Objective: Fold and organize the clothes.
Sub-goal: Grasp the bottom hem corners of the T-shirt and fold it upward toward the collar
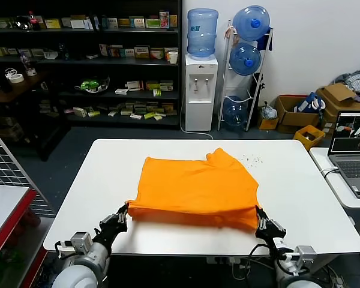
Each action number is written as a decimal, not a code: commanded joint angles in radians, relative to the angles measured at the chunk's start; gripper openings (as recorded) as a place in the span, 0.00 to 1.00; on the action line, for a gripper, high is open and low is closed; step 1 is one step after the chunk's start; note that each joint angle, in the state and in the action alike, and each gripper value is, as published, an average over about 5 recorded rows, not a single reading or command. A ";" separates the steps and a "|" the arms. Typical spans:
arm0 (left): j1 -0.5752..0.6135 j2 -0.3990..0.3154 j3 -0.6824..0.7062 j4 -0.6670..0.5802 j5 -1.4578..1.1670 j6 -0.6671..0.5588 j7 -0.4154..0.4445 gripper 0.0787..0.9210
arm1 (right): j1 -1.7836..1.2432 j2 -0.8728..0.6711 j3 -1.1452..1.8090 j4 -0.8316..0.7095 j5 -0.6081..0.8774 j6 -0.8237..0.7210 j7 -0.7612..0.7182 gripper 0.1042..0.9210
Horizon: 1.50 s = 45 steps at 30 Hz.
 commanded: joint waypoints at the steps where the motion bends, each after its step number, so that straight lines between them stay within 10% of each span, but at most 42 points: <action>1: -0.149 -0.046 0.066 0.145 0.039 -0.041 -0.003 0.02 | 0.186 -0.002 -0.024 -0.147 0.014 -0.017 0.010 0.02; 22: -0.228 -0.079 0.124 0.288 0.090 -0.039 0.009 0.03 | 0.302 -0.022 -0.099 -0.289 0.006 -0.024 -0.099 0.10; 45: -0.011 -0.073 0.048 0.140 0.085 -0.007 0.080 0.79 | 0.115 -0.135 0.013 -0.261 -0.082 -0.030 -0.171 0.85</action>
